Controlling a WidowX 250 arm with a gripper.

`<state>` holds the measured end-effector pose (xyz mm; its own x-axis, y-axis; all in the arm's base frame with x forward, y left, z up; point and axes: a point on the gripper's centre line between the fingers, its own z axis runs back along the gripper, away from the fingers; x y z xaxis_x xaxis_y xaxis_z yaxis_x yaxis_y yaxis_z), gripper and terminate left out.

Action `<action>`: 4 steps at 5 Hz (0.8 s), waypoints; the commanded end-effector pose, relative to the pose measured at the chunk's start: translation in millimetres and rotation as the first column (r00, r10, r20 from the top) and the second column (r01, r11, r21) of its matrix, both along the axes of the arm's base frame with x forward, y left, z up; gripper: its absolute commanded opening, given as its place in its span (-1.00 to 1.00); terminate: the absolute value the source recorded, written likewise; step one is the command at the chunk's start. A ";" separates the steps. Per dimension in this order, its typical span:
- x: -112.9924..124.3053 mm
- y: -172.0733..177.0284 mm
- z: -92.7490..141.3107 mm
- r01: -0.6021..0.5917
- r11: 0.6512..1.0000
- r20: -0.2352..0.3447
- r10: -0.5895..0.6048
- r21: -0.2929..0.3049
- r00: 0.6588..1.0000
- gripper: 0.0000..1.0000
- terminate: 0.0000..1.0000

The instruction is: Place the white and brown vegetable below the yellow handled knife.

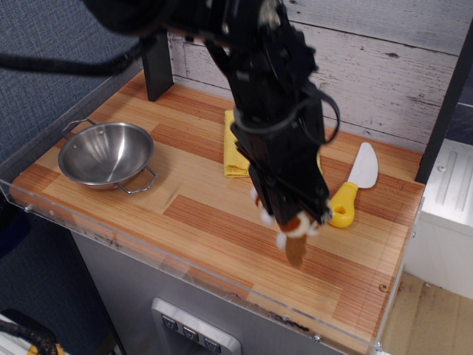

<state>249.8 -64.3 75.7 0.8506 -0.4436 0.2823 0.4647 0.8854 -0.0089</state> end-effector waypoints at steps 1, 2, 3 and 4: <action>-14.3 -8.5 -12.7 0.081 0.997 -0.011 -0.081 0.001 0.997 -1.00 -1.00; -13.0 -9.2 -26.9 0.081 0.997 -0.036 -0.081 -0.013 0.996 -1.00 -1.00; -10.6 -10.5 -34.8 0.096 0.995 -0.053 -0.096 -0.008 0.994 -1.00 -1.00; -12.5 -9.5 -37.3 0.083 0.996 -0.109 -0.079 0.038 0.991 1.00 -1.00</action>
